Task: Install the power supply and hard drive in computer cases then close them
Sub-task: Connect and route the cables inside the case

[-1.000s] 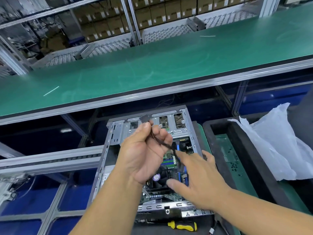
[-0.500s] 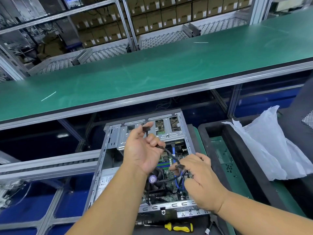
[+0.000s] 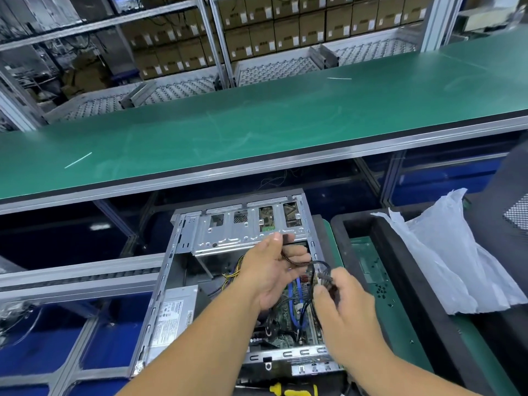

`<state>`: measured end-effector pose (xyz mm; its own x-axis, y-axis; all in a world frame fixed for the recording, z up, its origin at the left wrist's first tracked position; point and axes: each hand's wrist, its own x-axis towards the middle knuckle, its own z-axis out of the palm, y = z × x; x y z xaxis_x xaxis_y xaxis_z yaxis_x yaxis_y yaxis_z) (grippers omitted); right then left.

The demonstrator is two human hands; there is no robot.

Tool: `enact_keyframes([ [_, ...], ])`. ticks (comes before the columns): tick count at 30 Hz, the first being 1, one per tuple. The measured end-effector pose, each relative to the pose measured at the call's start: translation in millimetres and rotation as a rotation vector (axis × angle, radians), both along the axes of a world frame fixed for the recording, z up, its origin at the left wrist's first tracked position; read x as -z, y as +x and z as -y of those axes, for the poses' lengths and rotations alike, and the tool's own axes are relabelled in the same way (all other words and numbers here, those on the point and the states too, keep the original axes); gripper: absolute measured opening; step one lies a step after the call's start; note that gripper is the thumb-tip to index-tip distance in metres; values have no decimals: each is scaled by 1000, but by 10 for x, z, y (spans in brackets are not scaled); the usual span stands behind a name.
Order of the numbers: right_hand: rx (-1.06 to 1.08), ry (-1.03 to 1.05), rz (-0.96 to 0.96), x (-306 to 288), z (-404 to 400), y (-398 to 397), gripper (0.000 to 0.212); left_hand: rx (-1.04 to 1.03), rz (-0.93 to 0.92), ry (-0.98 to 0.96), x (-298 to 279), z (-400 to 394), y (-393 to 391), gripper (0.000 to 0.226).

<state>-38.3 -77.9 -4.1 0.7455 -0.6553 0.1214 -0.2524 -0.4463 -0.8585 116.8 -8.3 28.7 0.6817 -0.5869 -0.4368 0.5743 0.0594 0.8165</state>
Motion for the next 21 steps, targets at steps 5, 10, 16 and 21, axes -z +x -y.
enact_keyframes([
  [5, -54, -211, -2, 95, -100, -75, 28, -31, -177, -93, 55, 73, -44, 37],
  [10, -83, -314, -38, 63, -106, -59, 27, -72, -205, -5, 148, 198, -83, 34],
  [16, -40, -292, -125, 50, -93, -73, 14, -27, -251, -36, 129, 87, 6, 39],
  [21, 23, -226, -268, 105, -97, -73, 21, 28, -181, -188, 9, -206, 169, 37],
])
